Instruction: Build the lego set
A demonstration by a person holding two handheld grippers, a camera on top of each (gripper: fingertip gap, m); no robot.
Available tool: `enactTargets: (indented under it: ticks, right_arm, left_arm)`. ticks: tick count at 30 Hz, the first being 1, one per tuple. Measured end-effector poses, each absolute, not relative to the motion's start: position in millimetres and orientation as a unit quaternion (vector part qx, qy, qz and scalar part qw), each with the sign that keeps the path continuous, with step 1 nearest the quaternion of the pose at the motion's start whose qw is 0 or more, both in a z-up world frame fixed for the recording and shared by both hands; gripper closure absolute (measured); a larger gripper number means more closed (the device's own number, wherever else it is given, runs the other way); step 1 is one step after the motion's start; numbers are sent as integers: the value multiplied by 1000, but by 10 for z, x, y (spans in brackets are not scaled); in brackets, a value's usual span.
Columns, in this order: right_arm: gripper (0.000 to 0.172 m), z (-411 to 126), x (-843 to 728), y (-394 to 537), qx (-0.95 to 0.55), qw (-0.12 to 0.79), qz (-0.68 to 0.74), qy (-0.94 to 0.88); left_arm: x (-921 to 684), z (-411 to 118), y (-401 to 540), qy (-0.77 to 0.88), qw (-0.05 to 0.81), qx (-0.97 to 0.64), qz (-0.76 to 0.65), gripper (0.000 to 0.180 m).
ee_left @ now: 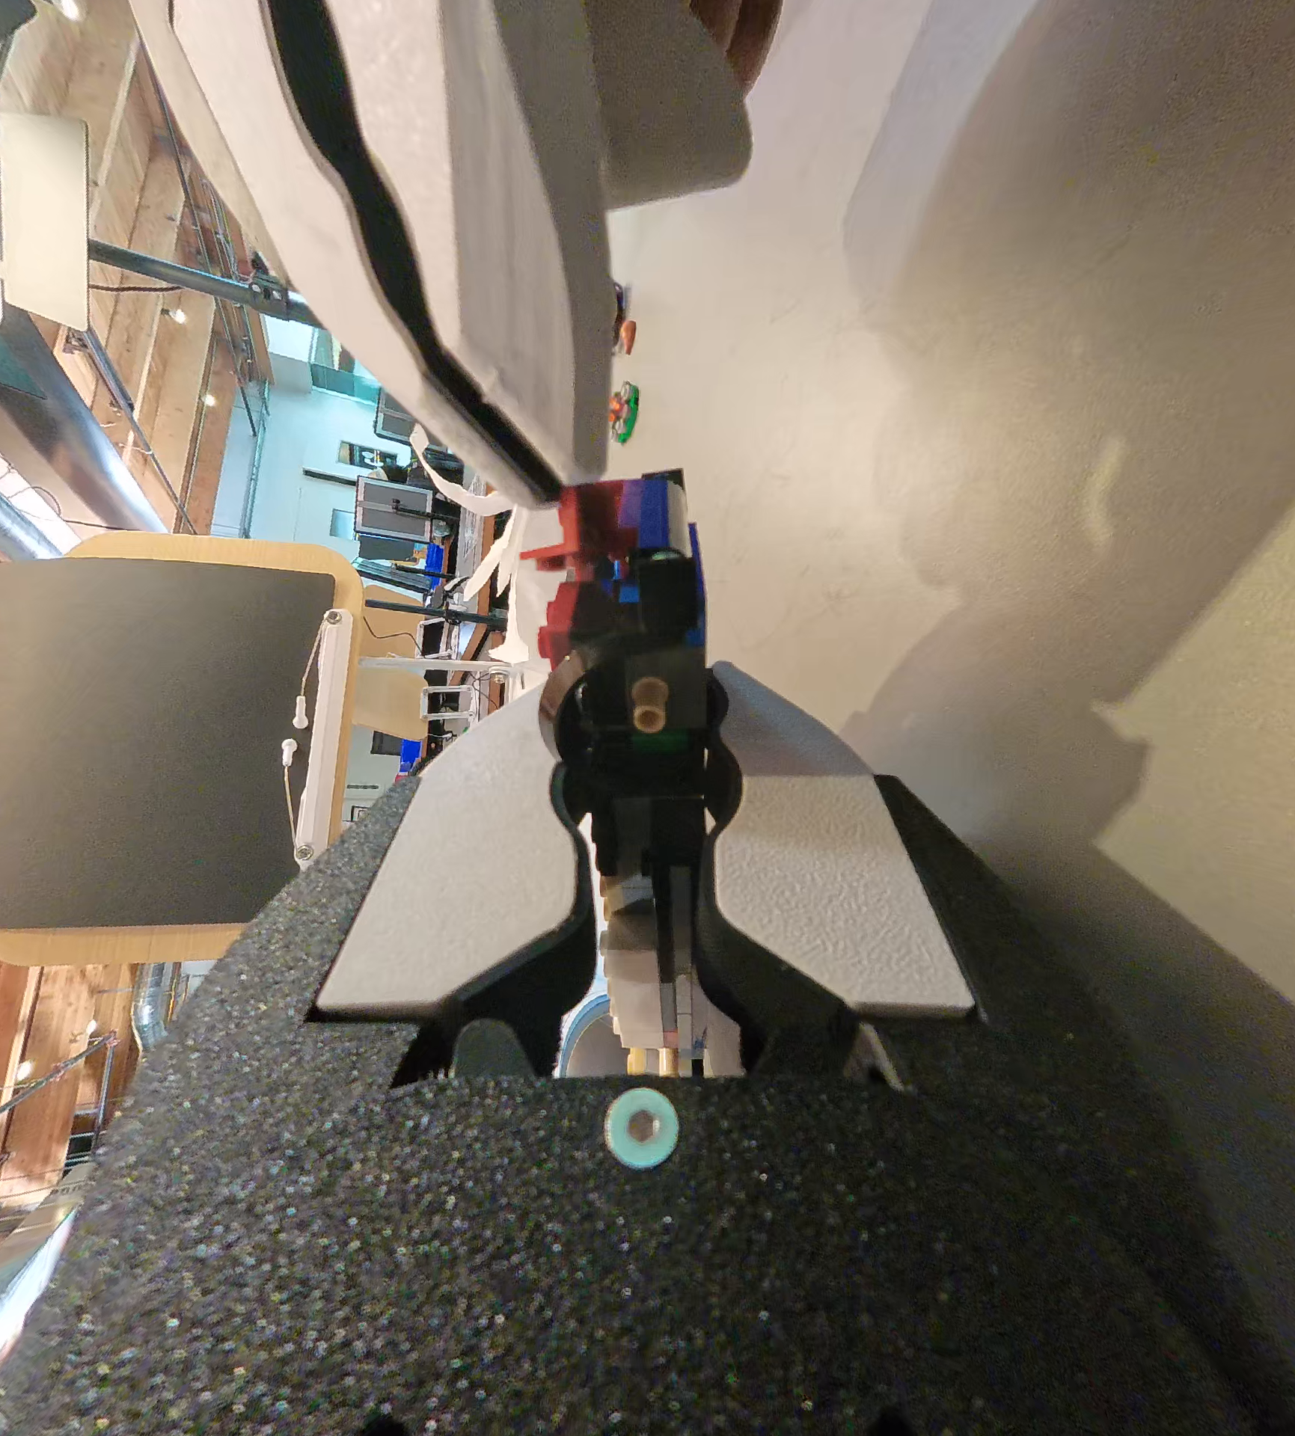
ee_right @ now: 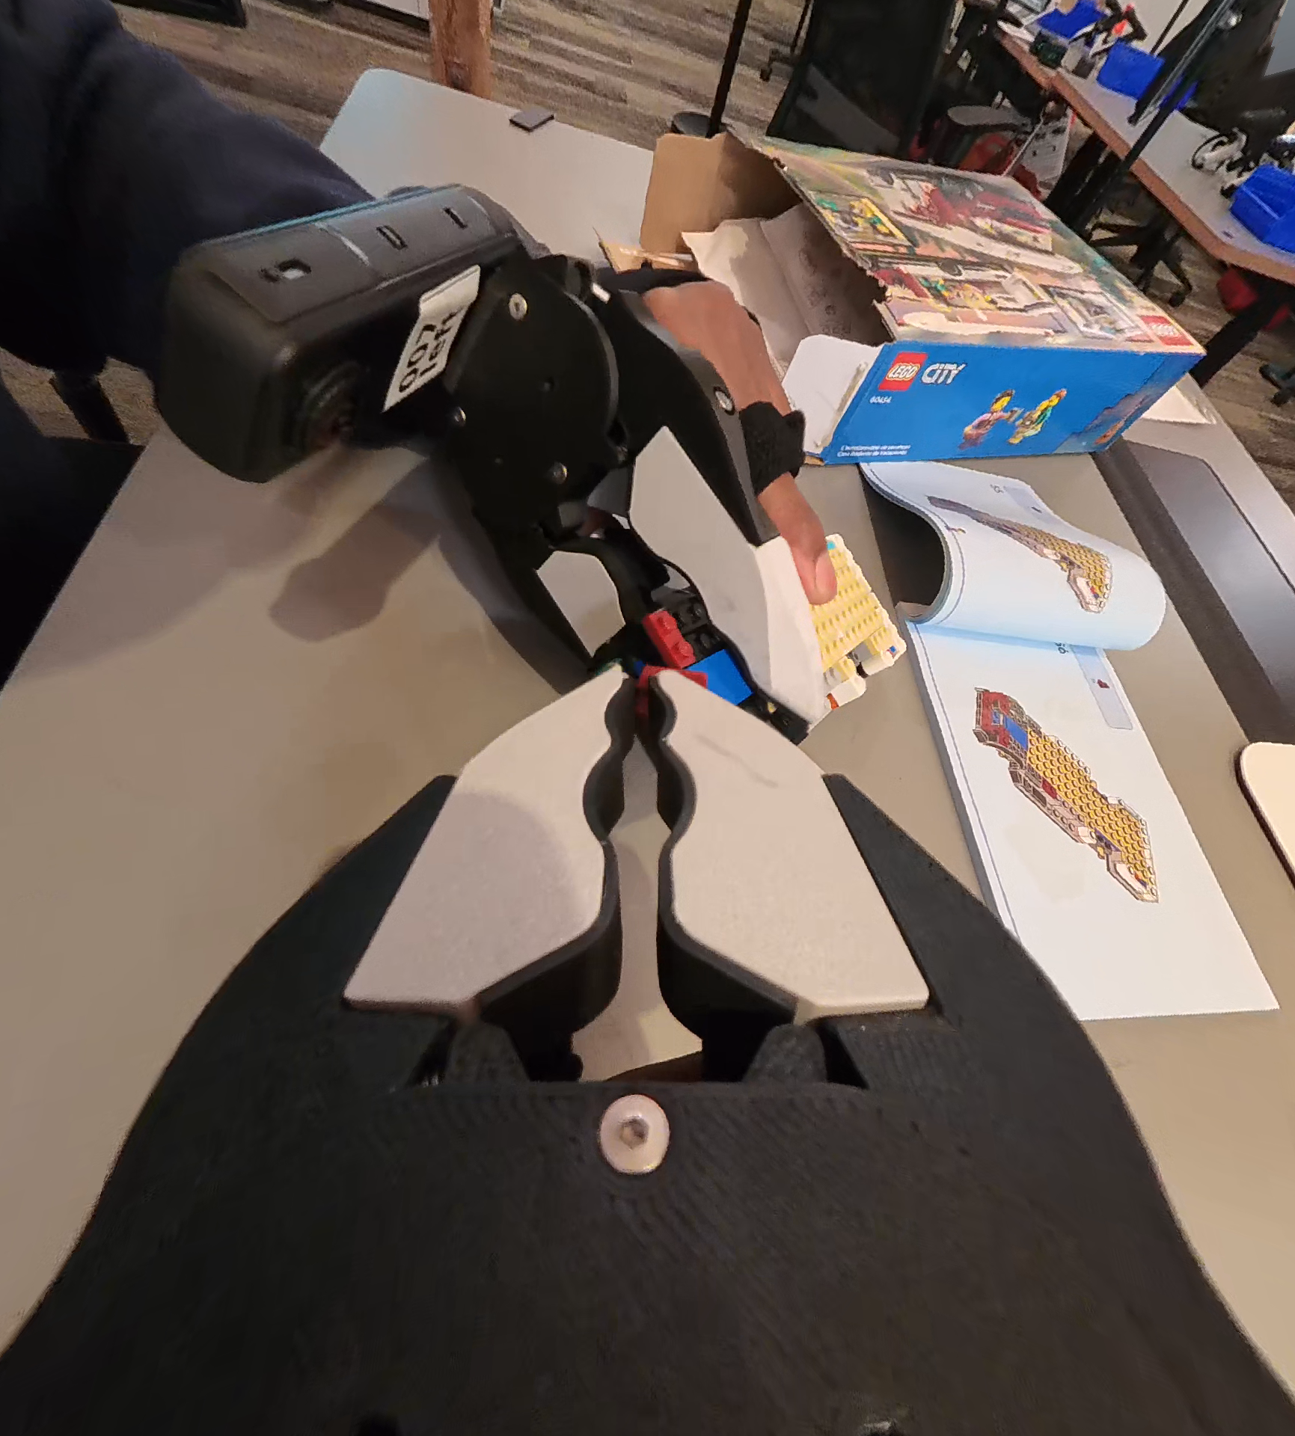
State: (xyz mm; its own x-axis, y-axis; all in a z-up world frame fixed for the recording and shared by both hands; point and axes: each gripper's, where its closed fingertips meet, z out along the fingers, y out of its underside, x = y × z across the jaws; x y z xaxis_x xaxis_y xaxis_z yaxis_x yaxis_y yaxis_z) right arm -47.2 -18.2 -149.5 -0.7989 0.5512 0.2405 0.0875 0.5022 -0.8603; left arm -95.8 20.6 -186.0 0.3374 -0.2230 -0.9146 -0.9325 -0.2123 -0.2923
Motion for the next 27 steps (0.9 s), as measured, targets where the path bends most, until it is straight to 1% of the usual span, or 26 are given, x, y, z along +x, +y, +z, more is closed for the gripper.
enactTargets:
  ticks: [16, 27]
  right_arm:
    - [169, -1561, -485, -178, -208, 242, 441, -839]
    - [168, -1585, -505, -175, -199, 268, 410, -849]
  left_arm:
    - [-961, -1891, 202, 432, 451, -677, 390, 155]
    - [-986, -1906, 200, 431, 444, -680, 393, 155]
